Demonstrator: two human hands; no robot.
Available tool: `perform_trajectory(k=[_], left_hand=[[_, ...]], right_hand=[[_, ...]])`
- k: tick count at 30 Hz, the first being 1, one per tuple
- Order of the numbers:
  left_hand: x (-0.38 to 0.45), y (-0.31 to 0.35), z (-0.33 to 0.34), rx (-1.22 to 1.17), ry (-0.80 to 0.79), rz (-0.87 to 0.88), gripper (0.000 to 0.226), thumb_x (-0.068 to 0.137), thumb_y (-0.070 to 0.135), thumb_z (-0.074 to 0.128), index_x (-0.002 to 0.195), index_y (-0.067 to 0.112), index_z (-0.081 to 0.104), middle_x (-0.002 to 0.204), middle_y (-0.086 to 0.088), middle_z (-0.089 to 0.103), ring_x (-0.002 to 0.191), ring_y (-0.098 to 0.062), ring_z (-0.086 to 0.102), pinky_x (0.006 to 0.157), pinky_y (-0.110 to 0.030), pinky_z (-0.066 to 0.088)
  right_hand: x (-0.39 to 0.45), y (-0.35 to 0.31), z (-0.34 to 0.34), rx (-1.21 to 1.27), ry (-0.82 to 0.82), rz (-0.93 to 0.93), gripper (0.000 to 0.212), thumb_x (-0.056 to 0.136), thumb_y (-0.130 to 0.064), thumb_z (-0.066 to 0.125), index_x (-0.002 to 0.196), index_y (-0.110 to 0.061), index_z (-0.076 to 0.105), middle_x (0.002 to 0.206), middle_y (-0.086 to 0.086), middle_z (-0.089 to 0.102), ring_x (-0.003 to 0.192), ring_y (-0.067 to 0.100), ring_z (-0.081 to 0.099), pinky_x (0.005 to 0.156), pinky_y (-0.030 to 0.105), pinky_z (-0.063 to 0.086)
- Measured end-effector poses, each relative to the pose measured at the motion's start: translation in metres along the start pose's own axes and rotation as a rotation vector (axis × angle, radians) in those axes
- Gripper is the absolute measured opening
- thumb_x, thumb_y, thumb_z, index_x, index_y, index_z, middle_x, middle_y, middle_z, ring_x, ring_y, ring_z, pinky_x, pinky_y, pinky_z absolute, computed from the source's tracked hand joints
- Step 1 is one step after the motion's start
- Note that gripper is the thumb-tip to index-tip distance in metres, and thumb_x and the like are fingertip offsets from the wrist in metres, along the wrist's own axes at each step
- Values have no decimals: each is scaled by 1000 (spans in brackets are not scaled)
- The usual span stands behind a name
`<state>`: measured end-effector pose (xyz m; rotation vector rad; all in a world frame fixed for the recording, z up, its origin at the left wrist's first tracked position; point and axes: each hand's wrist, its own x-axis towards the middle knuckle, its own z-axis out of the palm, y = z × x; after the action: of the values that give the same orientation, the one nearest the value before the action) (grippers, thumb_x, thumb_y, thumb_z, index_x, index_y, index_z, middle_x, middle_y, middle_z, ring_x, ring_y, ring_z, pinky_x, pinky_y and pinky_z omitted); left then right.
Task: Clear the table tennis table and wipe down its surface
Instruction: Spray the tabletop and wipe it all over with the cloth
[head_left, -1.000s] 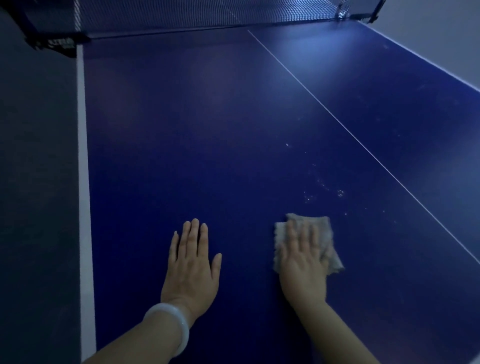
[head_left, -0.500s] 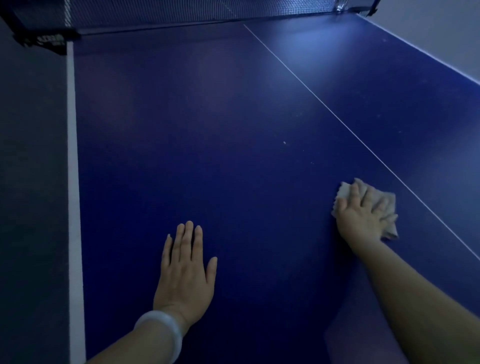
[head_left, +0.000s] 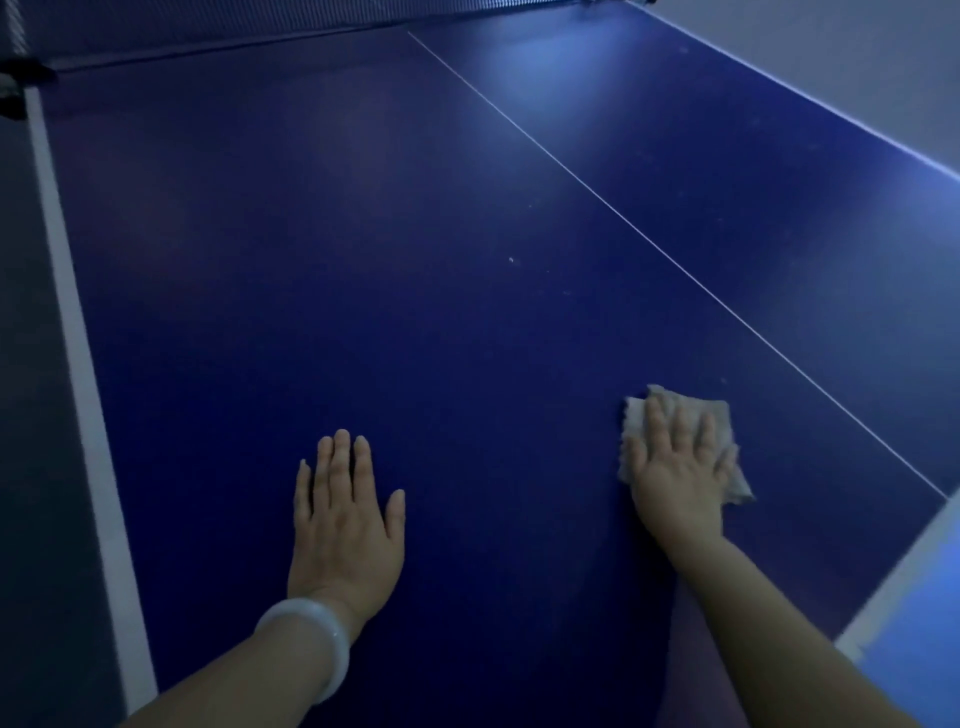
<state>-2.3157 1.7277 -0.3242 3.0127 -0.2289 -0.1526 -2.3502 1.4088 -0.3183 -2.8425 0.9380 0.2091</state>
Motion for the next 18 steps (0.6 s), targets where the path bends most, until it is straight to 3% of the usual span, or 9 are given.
perform_trajectory(k=[2,3,6,8,11,14,18], left_hand=[[0,1,-1,9,-1,-2,76,91,51,-3,154,8,0,163,-10,-4,150,-21,-9,123,-44,-2],[0,1,-2,12,-5,-2,76,91,51,-4,154,9,-2,163,-10,-6,150,-22,-10,123,-44,-2],[0,0,-3,27,-13,-5,74,93,51,0,154,9,-5,163,-10,-8,150,-22,-12,122,-45,-2],[0,-1,-2,39,-8,1,74,94,51,1,154,8,-5,163,-11,-8,150,-23,-12,122,-45,-3],[-1,-1,-2,39,5,10,73,95,50,4,154,7,-4,163,-12,-6,150,-24,-9,122,-46,-1],[-1,-2,0,18,27,16,72,97,49,11,154,6,4,163,-14,1,151,-25,-4,123,-46,0],[-1,-1,0,30,17,13,72,98,48,14,154,5,5,163,-14,1,151,-26,-3,123,-45,-1]], right_hand=[[-21,-14,-1,61,-7,129,58,103,-47,11,155,-33,-11,165,2,-11,149,34,-16,117,61,-6],[-38,-28,4,32,-9,77,58,104,-47,13,156,-33,-9,165,2,-9,149,35,-15,117,62,-7],[-107,-65,31,-90,-14,-489,59,103,-45,21,157,-30,4,166,1,-3,148,39,-17,114,66,-7],[-139,-57,37,-143,-10,-728,56,104,-48,21,157,-30,14,165,-4,5,151,32,-8,116,60,0],[-148,-3,28,-154,35,-546,58,102,-49,22,156,-31,17,164,-5,16,152,24,-2,116,55,8],[-145,43,19,-40,46,-224,60,98,-53,9,156,-36,5,164,-9,4,151,14,-13,121,52,2],[-147,41,18,14,25,-151,63,96,-54,7,156,-35,8,164,-9,3,150,11,-13,123,48,-1]])
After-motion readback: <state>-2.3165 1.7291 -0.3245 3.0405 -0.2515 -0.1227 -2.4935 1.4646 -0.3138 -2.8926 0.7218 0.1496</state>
